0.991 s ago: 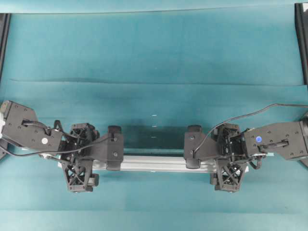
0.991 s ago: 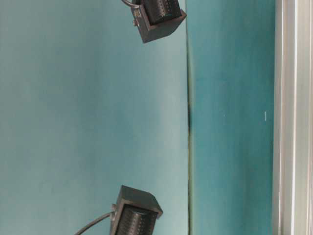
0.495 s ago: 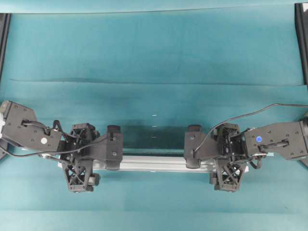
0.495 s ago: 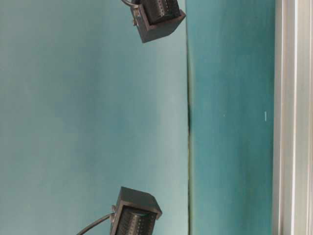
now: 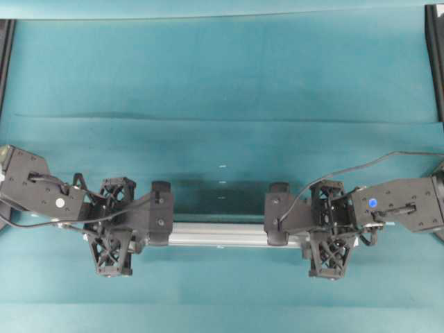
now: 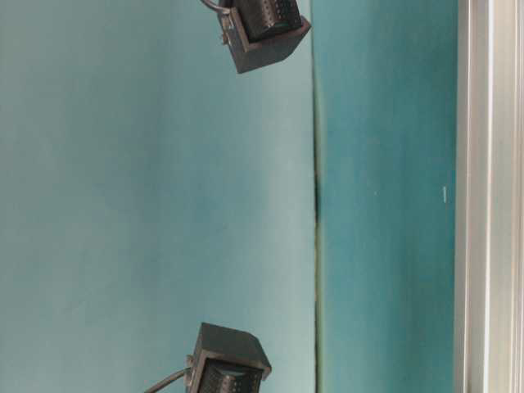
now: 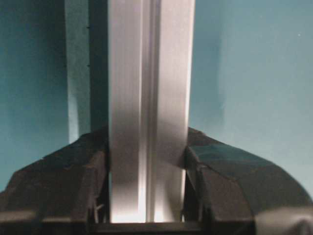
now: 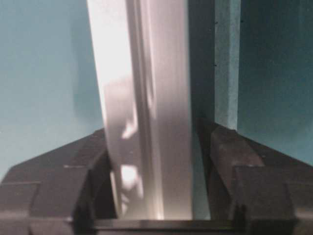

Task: Lift the metal rail with both hands and move it towards you.
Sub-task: 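Close both grippers on the silver rail near each end, then lift the rail with both grippers off the table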

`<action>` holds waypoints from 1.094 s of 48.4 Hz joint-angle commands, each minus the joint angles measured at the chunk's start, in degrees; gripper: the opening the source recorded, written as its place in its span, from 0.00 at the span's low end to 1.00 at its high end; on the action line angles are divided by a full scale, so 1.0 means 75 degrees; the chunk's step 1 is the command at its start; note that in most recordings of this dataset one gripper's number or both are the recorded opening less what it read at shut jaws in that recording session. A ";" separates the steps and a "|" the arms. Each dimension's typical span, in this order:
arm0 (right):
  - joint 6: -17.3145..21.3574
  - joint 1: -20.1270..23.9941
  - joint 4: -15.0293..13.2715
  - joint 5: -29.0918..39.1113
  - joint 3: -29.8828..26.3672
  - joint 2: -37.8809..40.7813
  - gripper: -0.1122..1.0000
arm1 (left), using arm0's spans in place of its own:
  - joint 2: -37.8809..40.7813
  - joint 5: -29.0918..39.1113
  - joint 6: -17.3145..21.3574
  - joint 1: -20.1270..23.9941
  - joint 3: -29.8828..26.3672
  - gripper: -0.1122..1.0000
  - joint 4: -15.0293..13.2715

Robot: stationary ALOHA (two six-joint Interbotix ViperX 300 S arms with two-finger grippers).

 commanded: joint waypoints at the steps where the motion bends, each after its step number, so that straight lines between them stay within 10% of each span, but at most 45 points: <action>1: 0.0023 0.0000 0.0059 -0.0012 -0.0023 0.0152 0.54 | -0.0059 -0.0070 -0.0012 0.0012 -0.0023 0.35 0.0012; 32: 0.0035 0.0000 0.0270 0.0211 -0.0176 0.0012 0.49 | -0.0211 0.0094 0.0023 0.0012 -0.0234 0.35 0.0012; 53: 0.0188 -0.0246 0.0609 0.2250 -0.1160 -0.1336 0.49 | -0.1324 0.2391 0.0105 0.0023 -0.1395 0.35 0.0012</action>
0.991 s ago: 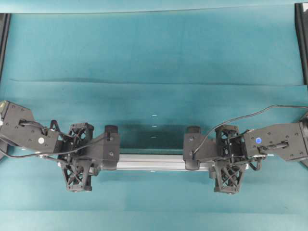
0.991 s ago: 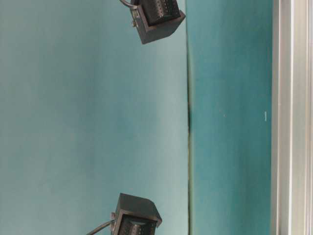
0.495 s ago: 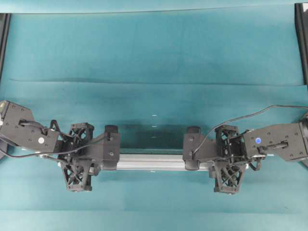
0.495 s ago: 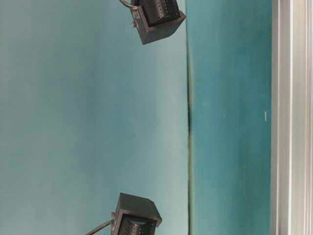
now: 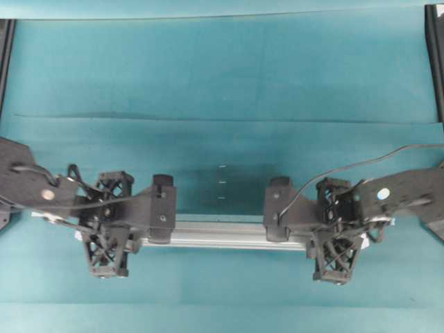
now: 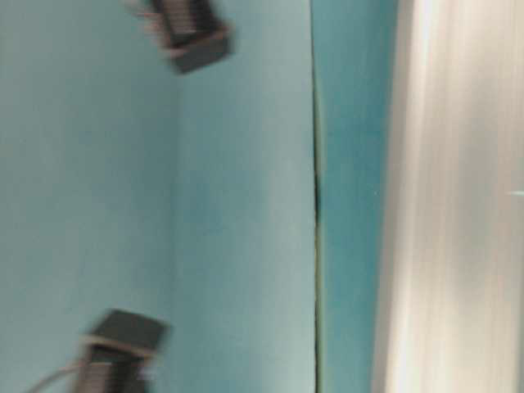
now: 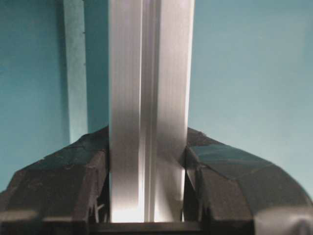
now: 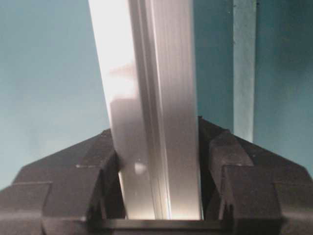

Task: Lift the metal rail with both hands and move it towards you.
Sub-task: 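Lift the rail with both grippers off the table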

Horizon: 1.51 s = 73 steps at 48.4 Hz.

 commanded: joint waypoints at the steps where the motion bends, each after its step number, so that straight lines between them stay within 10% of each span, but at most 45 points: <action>1: 0.0141 -0.0176 0.0082 0.0480 -0.0469 -0.0457 0.49 | -0.0422 0.0410 0.0000 0.0012 -0.0480 0.35 0.0023; 56: 0.1406 -0.0539 -0.0047 0.6973 -0.6246 -0.1020 0.48 | -0.1008 0.6703 -0.0035 0.0293 -0.5730 0.35 0.0023; 73: 0.1430 -0.0539 -0.0141 0.7359 -0.7043 -0.0844 0.48 | -0.0809 0.6855 -0.0035 0.0340 -0.6363 0.35 0.0023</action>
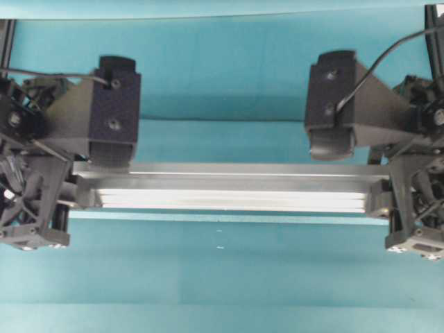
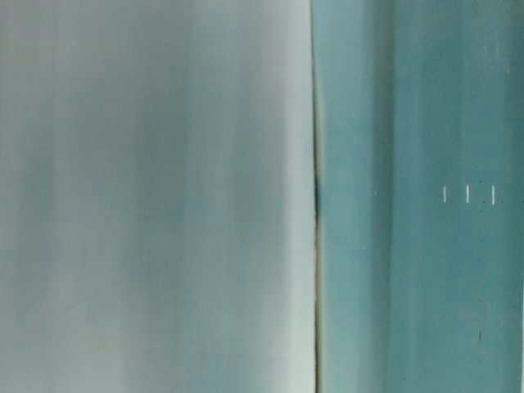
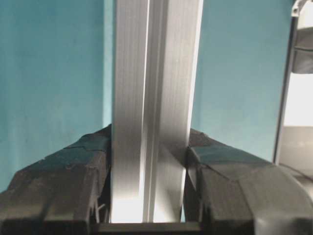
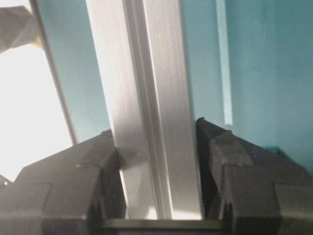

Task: Lift the metal rail with both hands and move it towards you.
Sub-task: 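Lift the rail with both grippers off the table, then carry the held rail toward the front edge with both grippers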

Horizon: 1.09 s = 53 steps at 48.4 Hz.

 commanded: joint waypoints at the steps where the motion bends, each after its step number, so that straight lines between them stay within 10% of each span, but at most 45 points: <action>1: 0.0316 -0.0129 -0.0035 -0.0070 -0.0176 -0.0059 0.48 | -0.0059 -0.0035 -0.0035 0.0059 -0.0211 0.35 0.0035; 35: 0.0223 -0.0492 -0.0059 -0.0387 0.1102 -0.0422 0.48 | -0.0023 -0.0035 0.0375 0.0727 0.0012 0.35 0.0035; 53: -0.0715 -0.0949 -0.0141 -0.2180 0.2965 -0.0574 0.48 | 0.0012 -0.1465 0.0422 0.0996 0.2027 0.35 0.0035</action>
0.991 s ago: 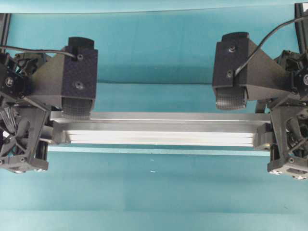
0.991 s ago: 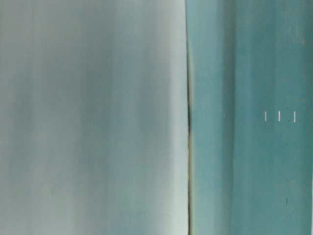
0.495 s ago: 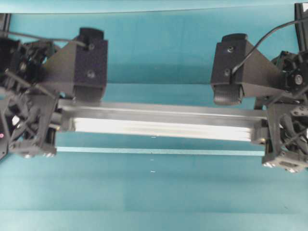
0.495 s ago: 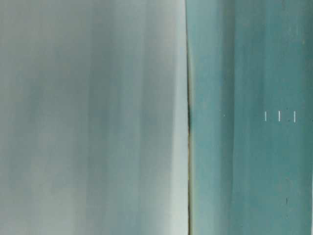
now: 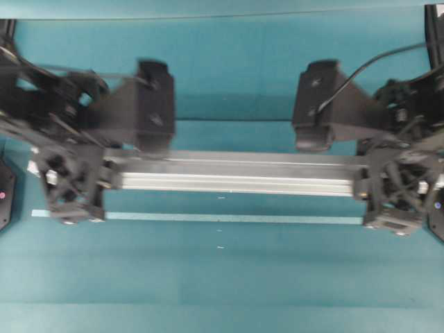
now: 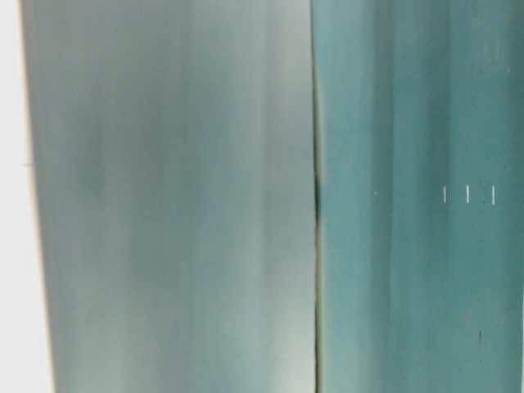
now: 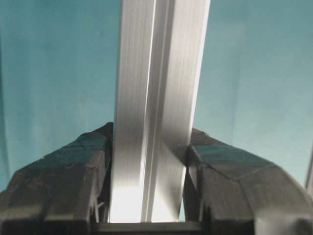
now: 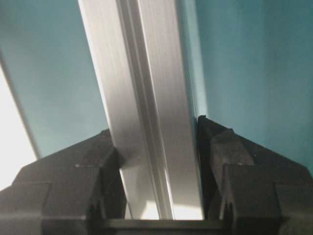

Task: Lift the metal rail with both hands and move it towards you.
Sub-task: 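Carry the held rail toward the front edge with both grippers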

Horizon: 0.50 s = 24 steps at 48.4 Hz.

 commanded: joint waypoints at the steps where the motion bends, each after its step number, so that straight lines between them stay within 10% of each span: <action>1: 0.0035 -0.0223 0.0012 -0.0797 0.0445 -0.0082 0.48 | -0.0117 -0.0551 -0.0129 0.0176 0.0516 0.35 0.0023; 24: -0.0105 -0.0176 -0.0164 -0.3504 0.3258 0.0199 0.48 | 0.0504 -0.3105 -0.0211 0.0340 0.2520 0.35 0.0023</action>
